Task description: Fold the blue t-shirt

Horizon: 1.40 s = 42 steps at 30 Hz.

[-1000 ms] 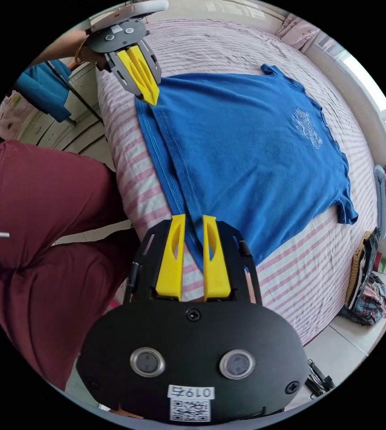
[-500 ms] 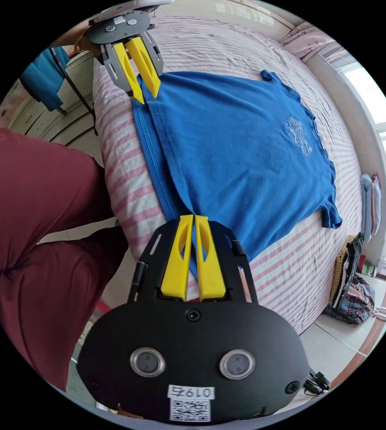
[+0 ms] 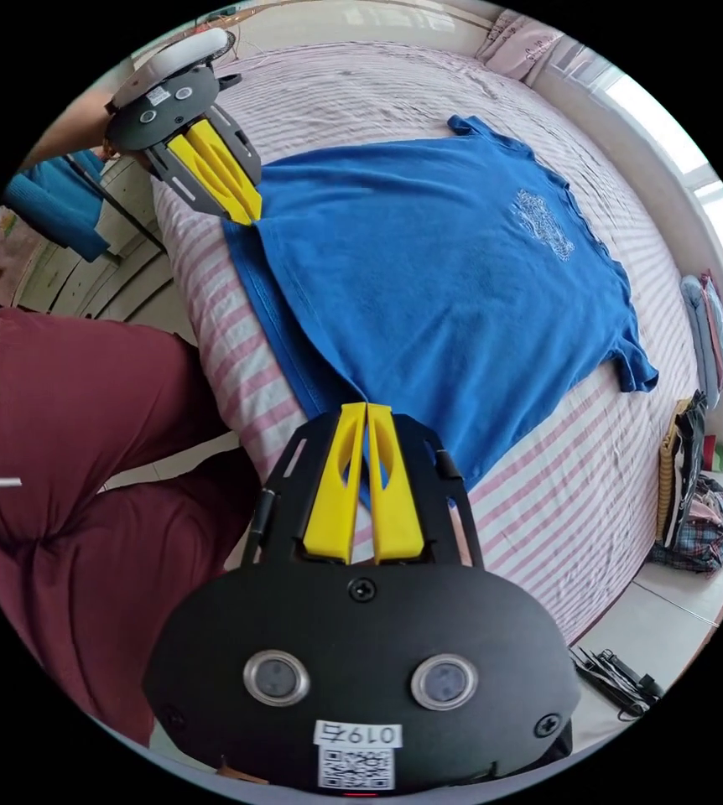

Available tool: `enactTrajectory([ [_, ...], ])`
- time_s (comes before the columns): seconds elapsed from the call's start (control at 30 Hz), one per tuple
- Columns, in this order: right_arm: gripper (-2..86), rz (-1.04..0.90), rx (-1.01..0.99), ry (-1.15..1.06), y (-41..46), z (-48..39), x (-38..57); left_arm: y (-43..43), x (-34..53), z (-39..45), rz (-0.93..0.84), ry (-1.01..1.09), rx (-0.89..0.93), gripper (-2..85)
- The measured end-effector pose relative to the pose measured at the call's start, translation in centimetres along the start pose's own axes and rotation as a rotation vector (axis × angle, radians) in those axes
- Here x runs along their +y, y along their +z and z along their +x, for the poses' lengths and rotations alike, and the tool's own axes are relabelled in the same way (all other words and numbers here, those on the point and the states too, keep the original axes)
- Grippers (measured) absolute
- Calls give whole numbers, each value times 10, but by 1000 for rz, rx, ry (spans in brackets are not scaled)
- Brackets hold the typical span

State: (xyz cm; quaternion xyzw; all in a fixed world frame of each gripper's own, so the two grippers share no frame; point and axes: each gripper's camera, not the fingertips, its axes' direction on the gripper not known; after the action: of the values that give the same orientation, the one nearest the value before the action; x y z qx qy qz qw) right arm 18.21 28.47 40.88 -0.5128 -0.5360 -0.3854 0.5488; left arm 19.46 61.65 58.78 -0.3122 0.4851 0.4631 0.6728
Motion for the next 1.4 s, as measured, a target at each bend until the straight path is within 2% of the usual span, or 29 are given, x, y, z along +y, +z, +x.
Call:
enactTrajectory([
  [0.47,-6,8,-32,27,-3,20,11,14,-7,12,-54,14,-62,4],
  [1.0,-7,26,-106,22,-10,38,21,18,-2,-13,-18,-105,68,4],
  [1.4,-8,-17,-110,-92,-2,34,32,25,-8,-2,-43,18,40,3],
])
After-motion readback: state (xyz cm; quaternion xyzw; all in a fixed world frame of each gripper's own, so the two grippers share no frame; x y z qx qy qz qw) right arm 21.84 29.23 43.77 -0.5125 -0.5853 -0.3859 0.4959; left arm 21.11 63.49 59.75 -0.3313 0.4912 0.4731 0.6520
